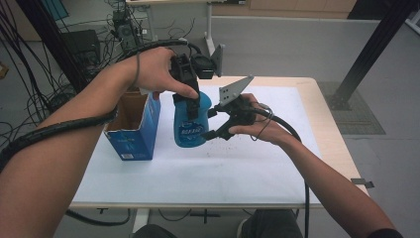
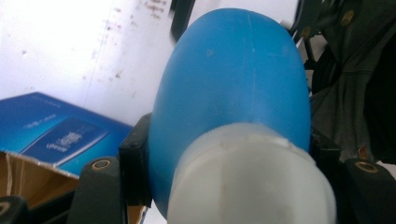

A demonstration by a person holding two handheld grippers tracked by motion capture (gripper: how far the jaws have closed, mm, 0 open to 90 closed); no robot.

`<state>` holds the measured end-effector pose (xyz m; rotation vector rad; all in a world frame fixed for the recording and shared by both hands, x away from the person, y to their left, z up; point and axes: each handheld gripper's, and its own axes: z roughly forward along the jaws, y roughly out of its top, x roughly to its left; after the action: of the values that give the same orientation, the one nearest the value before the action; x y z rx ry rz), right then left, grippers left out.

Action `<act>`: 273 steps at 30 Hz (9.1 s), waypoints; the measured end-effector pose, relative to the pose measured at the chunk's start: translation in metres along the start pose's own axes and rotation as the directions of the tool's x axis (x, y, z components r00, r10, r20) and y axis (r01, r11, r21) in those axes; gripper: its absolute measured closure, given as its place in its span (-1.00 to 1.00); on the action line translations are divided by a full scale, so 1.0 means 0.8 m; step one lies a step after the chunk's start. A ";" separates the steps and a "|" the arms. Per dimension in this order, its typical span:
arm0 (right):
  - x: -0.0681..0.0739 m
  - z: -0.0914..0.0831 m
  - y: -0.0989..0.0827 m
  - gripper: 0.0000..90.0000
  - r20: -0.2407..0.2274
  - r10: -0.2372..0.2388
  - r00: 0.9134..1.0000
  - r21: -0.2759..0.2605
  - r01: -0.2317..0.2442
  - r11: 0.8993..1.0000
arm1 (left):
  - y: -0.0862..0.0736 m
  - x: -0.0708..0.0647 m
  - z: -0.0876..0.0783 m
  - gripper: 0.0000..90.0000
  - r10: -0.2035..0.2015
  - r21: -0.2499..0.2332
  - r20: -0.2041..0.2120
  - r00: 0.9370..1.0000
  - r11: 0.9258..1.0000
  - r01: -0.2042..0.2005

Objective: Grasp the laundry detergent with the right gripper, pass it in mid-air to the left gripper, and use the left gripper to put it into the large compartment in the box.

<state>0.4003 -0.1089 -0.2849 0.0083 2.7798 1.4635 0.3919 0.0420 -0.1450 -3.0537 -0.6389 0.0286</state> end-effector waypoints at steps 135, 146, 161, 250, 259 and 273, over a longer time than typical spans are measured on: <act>-0.004 -0.144 -0.080 -0.90 0.416 0.308 0.856 0.279 -0.443 0.852 | -0.197 0.176 0.008 -0.18 -0.954 -0.153 0.074 0.290 0.277 0.949; -0.001 -0.142 -0.084 -0.90 0.410 0.313 0.857 0.295 -0.449 0.843 | -0.192 0.175 0.049 -0.18 -0.950 -0.146 0.053 0.307 0.296 0.944; -0.002 -0.135 -0.088 -0.90 0.402 0.322 0.857 0.302 -0.456 0.837 | -0.185 0.172 0.097 -0.18 -0.943 -0.113 0.044 0.330 0.324 0.939; -0.013 -0.142 -0.090 -0.90 0.403 0.311 0.861 0.342 -0.457 0.821 | -0.177 0.168 0.161 -0.19 -0.936 -0.126 0.014 0.352 0.347 0.929; -0.016 -0.146 -0.084 -0.90 0.412 0.294 0.862 0.350 -0.448 0.823 | -0.177 0.167 0.161 -0.20 -0.936 -0.131 0.010 0.352 0.348 0.928; -0.015 -0.152 -0.080 -0.90 0.424 0.292 0.858 0.342 -0.450 0.825 | -0.178 0.167 0.161 -0.20 -0.936 -0.134 0.012 0.352 0.347 0.928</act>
<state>0.4119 -0.2455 -0.2691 0.7868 2.8113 0.7296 0.4543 0.2284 -0.2723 -2.2100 -2.3296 -0.1387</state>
